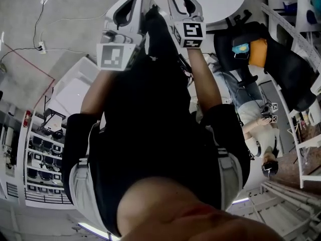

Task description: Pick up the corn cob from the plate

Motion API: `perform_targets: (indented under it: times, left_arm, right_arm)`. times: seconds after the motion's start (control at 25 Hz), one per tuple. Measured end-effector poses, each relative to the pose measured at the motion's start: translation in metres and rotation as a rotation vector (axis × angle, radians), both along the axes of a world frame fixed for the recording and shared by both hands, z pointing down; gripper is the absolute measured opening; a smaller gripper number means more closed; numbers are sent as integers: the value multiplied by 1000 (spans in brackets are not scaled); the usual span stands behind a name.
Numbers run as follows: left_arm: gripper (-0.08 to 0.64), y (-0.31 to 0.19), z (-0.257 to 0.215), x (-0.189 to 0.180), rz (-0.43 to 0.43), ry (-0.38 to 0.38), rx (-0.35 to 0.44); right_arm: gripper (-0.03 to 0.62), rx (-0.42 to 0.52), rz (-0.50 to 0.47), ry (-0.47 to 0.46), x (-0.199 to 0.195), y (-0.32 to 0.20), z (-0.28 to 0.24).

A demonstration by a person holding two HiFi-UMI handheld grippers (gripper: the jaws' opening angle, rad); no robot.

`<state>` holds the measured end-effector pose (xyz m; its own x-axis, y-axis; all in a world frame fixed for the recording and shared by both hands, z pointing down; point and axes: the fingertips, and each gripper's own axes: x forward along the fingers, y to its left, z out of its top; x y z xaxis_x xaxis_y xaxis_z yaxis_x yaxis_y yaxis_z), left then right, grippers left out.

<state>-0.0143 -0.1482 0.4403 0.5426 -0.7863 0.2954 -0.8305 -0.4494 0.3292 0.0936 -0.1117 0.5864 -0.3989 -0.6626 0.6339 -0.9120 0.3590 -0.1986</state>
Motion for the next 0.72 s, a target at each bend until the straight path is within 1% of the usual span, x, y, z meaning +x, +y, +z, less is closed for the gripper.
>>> perform_targets:
  times: [0.24, 0.48, 0.72]
  left_arm:
    - [6, -11, 19, 9, -7, -2, -32]
    - [6, -17, 35, 11, -8, 1, -61]
    - [6, -22, 50, 13, -14, 1, -80]
  right_arm:
    - [186, -74, -30, 22, 7, -5, 41]
    - [201, -118, -50, 39, 9, -11, 72]
    - [212, -152, -63, 51, 10, -13, 93]
